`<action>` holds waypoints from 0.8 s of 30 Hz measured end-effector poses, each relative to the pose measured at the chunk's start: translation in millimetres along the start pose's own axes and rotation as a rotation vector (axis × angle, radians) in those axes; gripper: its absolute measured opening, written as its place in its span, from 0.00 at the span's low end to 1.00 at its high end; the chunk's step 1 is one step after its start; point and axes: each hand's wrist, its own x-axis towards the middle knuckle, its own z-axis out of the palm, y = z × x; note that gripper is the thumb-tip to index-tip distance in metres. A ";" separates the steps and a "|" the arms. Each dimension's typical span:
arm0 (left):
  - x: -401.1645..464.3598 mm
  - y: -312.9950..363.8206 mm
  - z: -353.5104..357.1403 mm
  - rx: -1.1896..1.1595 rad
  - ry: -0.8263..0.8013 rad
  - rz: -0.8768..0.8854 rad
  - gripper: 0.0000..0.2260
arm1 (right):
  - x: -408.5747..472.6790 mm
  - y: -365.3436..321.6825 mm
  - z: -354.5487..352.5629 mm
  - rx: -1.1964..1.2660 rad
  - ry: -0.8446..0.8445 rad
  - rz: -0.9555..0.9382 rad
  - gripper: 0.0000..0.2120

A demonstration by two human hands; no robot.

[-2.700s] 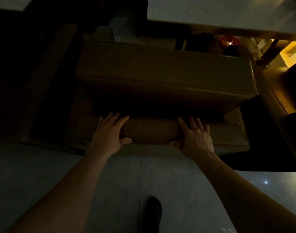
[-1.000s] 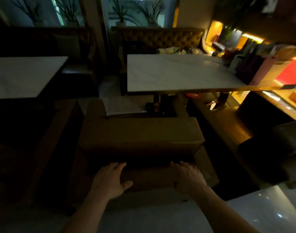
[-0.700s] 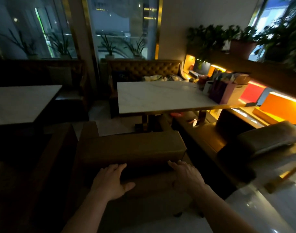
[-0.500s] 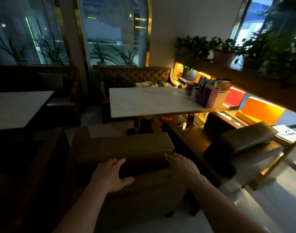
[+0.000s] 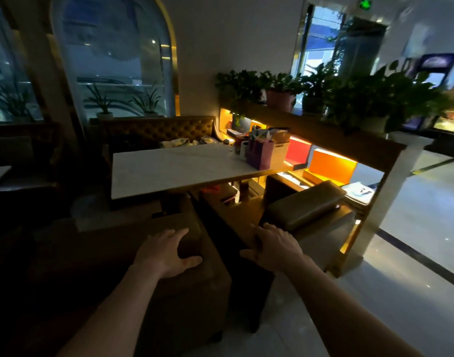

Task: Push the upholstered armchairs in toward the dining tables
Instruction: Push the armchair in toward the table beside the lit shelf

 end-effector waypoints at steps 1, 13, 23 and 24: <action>3.5 21.2 2.9 0.001 0.001 0.016 0.44 | -5.6 24.6 -5.0 0.000 0.008 0.021 0.41; 71.5 247.8 58.3 -0.009 -0.024 0.177 0.43 | -40.9 253.3 -21.2 0.007 0.054 0.199 0.44; 204.5 365.1 120.7 -0.116 -0.137 0.248 0.44 | 29.6 392.4 4.7 -0.005 -0.043 0.323 0.46; 221.8 375.7 127.0 -0.126 -0.154 0.252 0.44 | 39.5 408.1 5.7 -0.004 -0.058 0.330 0.46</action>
